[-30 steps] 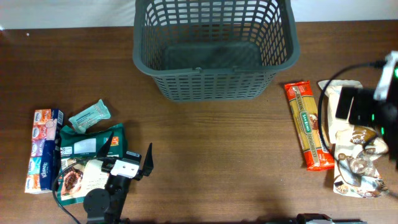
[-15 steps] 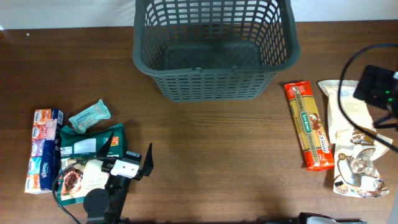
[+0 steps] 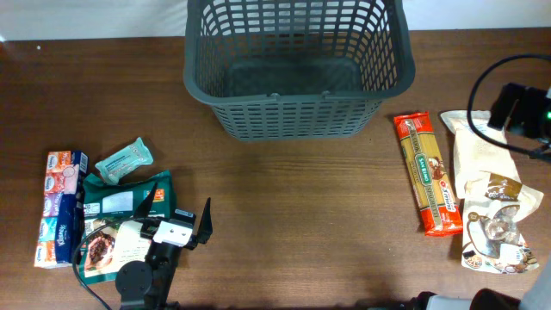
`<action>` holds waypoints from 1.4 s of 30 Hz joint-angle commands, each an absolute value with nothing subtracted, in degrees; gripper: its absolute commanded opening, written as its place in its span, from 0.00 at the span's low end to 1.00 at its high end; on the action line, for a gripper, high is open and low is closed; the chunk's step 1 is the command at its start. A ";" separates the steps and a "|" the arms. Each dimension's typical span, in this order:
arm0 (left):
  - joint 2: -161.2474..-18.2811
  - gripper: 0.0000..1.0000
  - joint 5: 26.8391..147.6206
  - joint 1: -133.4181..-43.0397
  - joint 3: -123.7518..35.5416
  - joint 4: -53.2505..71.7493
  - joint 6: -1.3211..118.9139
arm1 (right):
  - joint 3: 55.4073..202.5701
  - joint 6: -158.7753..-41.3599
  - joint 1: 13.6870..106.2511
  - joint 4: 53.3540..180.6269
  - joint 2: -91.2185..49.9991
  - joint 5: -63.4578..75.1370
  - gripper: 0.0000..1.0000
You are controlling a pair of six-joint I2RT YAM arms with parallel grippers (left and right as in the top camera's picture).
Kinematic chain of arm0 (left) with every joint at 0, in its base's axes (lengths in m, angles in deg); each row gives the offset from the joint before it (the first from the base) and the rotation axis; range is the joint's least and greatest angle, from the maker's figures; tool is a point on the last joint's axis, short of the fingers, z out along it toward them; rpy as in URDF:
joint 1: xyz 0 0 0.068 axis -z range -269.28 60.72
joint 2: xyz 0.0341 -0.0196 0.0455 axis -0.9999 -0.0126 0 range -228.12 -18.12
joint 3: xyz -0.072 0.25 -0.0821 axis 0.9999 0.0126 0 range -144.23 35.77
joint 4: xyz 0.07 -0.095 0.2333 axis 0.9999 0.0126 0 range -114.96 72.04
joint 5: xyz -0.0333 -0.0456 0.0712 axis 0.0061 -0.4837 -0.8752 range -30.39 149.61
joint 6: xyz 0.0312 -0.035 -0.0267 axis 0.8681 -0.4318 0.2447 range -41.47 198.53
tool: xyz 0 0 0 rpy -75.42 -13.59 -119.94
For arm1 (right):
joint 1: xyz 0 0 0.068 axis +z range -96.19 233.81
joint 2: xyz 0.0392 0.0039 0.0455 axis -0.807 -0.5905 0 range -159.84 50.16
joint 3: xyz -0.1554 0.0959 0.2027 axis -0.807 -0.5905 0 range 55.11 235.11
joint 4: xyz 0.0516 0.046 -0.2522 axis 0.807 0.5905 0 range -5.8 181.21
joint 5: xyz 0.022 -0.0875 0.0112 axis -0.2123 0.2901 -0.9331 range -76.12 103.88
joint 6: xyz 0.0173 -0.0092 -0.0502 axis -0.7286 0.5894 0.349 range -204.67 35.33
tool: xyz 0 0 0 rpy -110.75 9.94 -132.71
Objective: Pack container
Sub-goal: 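Move the right gripper over the San Remo spaghetti pack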
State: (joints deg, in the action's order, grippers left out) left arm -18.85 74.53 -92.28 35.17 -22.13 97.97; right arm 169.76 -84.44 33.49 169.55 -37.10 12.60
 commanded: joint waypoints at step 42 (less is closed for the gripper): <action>-18.46 0.99 74.36 -92.04 35.28 -21.67 97.41 | 169.76 -74.39 33.16 169.11 -46.46 2.90 0.99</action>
State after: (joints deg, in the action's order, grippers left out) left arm -18.85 74.53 -92.28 35.17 -22.13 97.97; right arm 169.76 -76.40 33.49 169.39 -44.66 4.25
